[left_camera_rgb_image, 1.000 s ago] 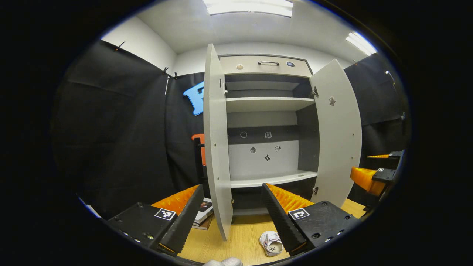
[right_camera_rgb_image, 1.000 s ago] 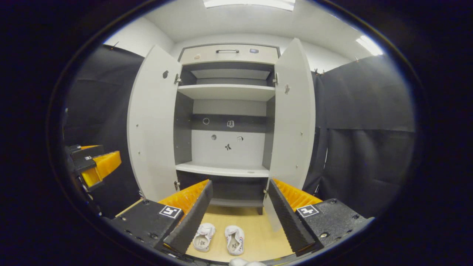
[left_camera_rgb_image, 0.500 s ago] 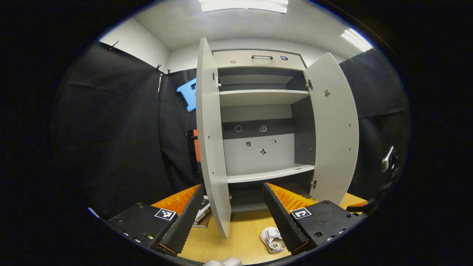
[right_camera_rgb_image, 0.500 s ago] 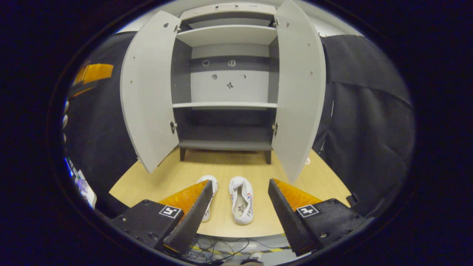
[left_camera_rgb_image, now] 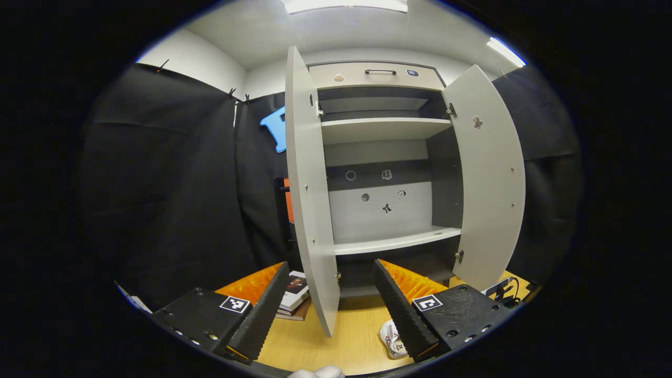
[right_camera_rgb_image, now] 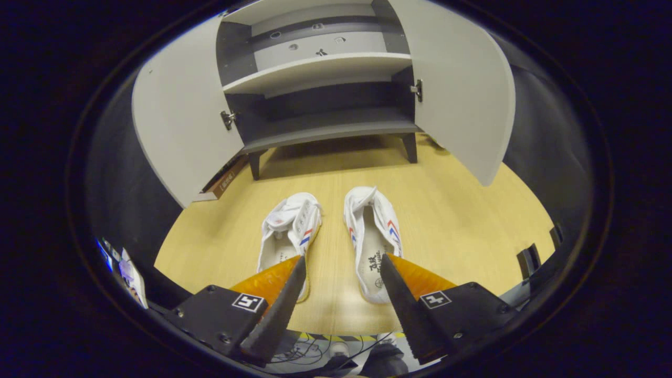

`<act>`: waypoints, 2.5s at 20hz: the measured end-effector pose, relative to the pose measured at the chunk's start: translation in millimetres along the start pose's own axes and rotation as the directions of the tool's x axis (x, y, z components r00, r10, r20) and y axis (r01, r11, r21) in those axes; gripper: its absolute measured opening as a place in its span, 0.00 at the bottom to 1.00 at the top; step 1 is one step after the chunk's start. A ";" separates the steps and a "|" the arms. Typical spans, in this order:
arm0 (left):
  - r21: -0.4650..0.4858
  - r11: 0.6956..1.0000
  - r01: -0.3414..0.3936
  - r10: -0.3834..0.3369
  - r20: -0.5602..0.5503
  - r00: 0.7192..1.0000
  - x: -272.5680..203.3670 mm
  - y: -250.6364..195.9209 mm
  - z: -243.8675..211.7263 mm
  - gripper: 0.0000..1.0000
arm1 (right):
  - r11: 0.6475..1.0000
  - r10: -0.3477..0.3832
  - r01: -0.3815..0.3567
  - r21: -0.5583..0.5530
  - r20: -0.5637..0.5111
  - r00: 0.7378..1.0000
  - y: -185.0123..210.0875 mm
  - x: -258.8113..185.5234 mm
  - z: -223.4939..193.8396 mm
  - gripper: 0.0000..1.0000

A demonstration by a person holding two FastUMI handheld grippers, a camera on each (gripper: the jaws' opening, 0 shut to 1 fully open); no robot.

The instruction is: Grab one shoe with the right hand and put it into the shoe cabinet, grab the other shoe with the left hand and put it into the shoe cabinet; then close the right door with the right hand and the left door with the left hand.

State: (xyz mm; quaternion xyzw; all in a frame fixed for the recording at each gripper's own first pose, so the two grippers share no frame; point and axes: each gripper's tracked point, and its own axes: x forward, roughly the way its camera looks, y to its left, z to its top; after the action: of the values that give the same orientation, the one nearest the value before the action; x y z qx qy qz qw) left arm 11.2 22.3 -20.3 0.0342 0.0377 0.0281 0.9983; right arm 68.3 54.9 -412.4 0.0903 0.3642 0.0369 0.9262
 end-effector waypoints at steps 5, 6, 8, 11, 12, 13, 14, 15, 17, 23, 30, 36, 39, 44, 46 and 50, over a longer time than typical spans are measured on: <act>0.020 0.998 -0.053 0.054 -0.018 0.998 0.3 8.7 -2.7 0.96 | 1.000 -0.009 0.010 0.026 -0.039 0.999 -5.8 47.3 9.8 0.91; 0.021 0.998 -0.061 0.061 -0.023 0.998 1.9 9.9 -3.5 0.96 | 0.999 -0.011 0.013 0.042 -0.047 0.999 -7.2 54.3 11.8 0.91; 0.018 0.998 -0.066 0.066 -0.036 0.997 4.3 9.5 -6.8 0.96 | 0.998 -0.017 0.019 0.055 -0.046 0.999 -6.6 72.2 16.1 0.90; 0.014 0.997 -0.077 0.078 -0.055 0.995 11.2 6.8 -14.2 0.96 | 0.999 -0.006 0.009 0.050 -0.057 0.998 -2.6 90.5 20.1 0.88; 0.014 0.997 -0.078 0.078 -0.058 0.995 14.0 6.2 -15.3 1.00 | 0.999 -0.010 0.013 0.046 -0.058 0.998 -3.1 95.8 21.0 0.86; 0.014 0.997 -0.080 0.081 -0.059 0.995 17.0 5.4 -15.8 1.00 | 0.998 -0.009 0.013 0.055 -0.061 0.998 -2.7 100.3 22.9 0.85; 0.015 0.997 -0.080 0.081 -0.060 0.995 20.8 4.4 -16.9 0.96 | 0.998 -0.002 0.006 0.065 -0.063 0.998 -2.6 104.8 23.5 0.81; 0.014 0.997 -0.076 0.077 -0.056 0.995 20.8 3.3 -18.4 1.00 | 0.996 0.009 -0.004 0.085 -0.054 0.999 -0.9 110.2 28.4 0.79; 0.012 0.997 -0.071 0.071 -0.056 0.996 25.4 0.1 -23.3 0.96 | 0.995 -0.001 0.007 0.098 -0.062 0.998 -4.7 117.5 28.3 0.78; 0.004 0.997 -0.081 0.081 -0.097 0.992 38.7 -3.4 -35.3 0.96 | 0.996 0.026 -0.022 0.081 -0.043 0.999 -10.3 121.7 34.5 0.14; 0.000 0.997 -0.072 0.071 -0.089 0.993 48.7 -6.0 -34.8 0.96 | 0.998 0.047 -0.047 0.047 -0.006 0.999 -11.2 102.2 66.0 0.09; -0.024 0.999 -0.048 0.045 -0.085 0.995 55.0 -8.9 -34.9 0.96 | 0.999 0.052 -0.050 -0.021 0.130 0.990 -4.7 41.1 149.9 0.09; -0.035 0.999 -0.032 0.029 -0.085 0.996 57.6 -11.7 -35.0 0.96 | 0.997 0.057 -0.046 -0.053 0.218 0.974 4.0 7.2 203.5 0.09; -0.028 0.999 -0.033 0.031 -0.058 0.998 60.4 -12.0 -30.5 0.96 | 0.991 0.086 -0.043 -0.129 0.357 0.930 24.8 -39.2 293.6 0.09; -0.042 0.998 -0.036 0.033 -0.062 0.998 58.2 -12.1 -31.2 0.96 | 0.988 0.094 -0.037 -0.148 0.401 0.911 33.2 -43.4 336.3 0.09; -0.053 0.996 -0.070 0.067 -0.057 0.996 53.9 -6.7 -24.5 0.96 | 0.988 0.083 -0.011 -0.156 0.457 0.886 40.9 -35.0 408.1 0.09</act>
State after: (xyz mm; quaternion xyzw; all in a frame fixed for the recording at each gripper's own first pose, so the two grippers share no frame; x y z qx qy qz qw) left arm 63.3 20.4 -49.1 0.0073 0.0634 0.0642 0.9959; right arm 320.6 33.0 -87.9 0.0358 0.1273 0.0639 0.9892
